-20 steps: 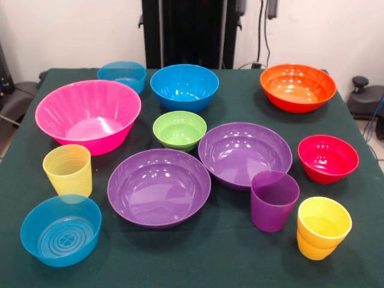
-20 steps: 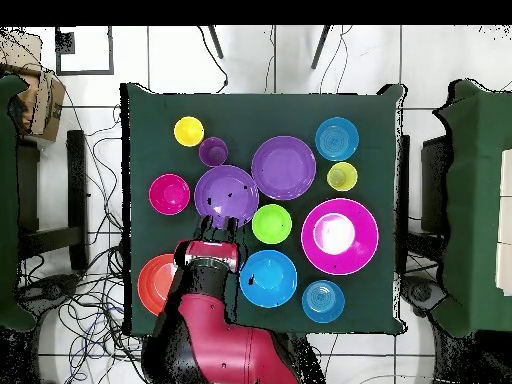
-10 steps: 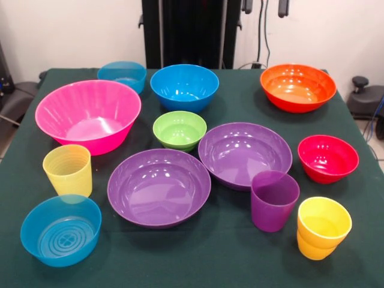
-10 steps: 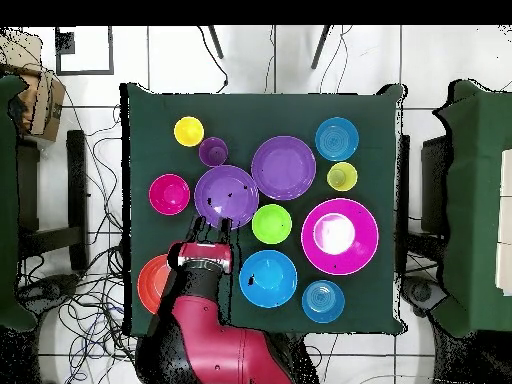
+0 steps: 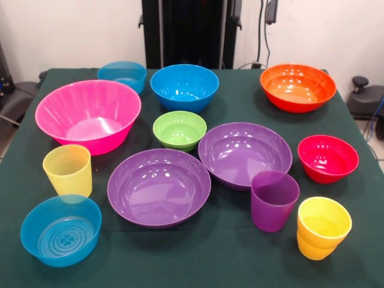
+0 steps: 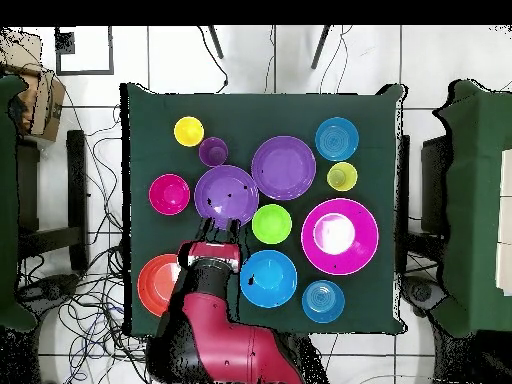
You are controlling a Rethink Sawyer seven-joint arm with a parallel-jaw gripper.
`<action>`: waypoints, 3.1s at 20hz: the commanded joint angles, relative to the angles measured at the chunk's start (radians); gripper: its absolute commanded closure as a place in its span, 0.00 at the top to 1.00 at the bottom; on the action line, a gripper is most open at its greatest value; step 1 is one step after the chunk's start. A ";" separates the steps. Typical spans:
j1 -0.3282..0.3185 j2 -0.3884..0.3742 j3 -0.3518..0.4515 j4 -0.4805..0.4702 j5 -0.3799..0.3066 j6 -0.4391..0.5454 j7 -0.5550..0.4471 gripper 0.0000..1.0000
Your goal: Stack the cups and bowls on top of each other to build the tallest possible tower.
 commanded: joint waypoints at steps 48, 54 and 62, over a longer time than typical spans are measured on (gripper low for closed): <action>0.009 0.398 -0.060 -0.135 -0.091 -0.244 0.078 1.00; 0.012 0.397 -0.077 -0.125 -0.082 -0.225 0.088 1.00; -0.099 0.549 0.047 -0.196 -0.121 -0.056 0.120 1.00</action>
